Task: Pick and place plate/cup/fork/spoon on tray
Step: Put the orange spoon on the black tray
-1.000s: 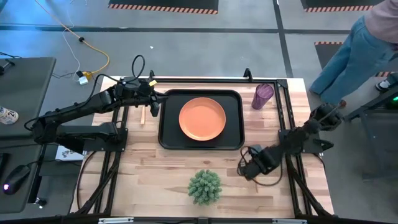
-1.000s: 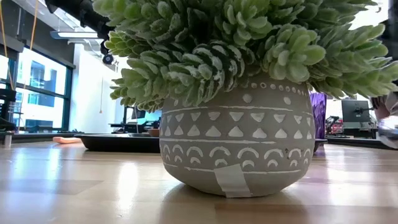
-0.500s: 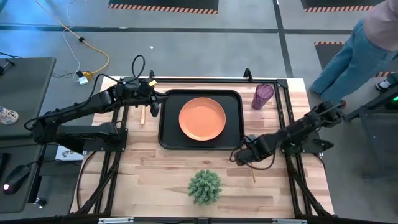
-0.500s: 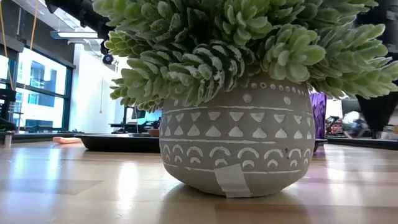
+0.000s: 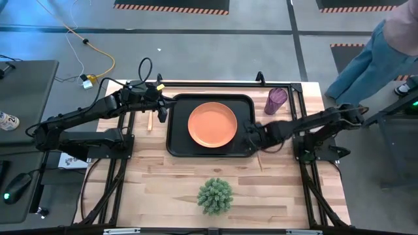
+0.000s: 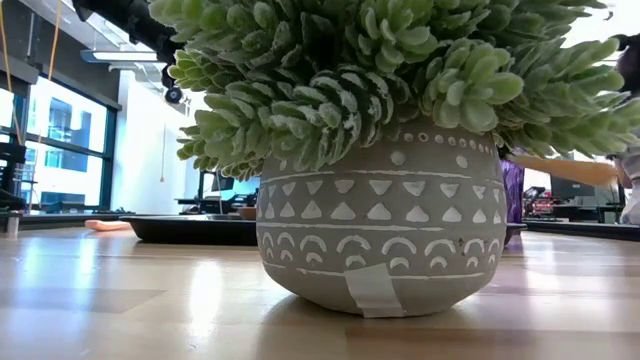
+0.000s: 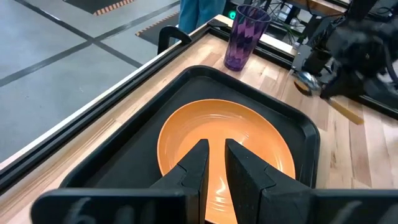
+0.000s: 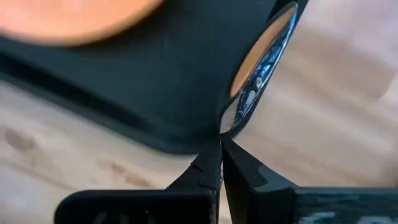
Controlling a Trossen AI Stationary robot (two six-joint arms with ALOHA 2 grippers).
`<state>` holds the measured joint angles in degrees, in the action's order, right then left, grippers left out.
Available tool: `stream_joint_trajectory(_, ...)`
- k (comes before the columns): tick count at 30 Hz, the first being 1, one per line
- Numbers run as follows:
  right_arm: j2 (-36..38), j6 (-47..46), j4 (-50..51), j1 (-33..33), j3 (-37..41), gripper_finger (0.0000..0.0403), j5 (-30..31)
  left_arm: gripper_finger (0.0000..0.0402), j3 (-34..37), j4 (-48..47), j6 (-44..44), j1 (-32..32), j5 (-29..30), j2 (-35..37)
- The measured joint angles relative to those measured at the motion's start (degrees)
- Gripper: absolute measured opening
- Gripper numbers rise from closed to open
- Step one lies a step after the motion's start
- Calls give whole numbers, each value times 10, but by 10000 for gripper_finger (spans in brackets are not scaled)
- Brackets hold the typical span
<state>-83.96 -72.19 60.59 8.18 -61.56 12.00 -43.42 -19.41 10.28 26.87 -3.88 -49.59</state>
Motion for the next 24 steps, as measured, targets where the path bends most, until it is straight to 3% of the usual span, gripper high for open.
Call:
stream_joint_trajectory(9,0,136,40,-138,-77,0,28,44,0,0,1,0,0,0)
stream_joint_trajectory(16,0,172,37,-236,-96,0,17,44,0,0,2,0,0,0)
stream_joint_trajectory(24,-24,181,14,-275,-97,0,-33,44,0,0,11,0,0,0)
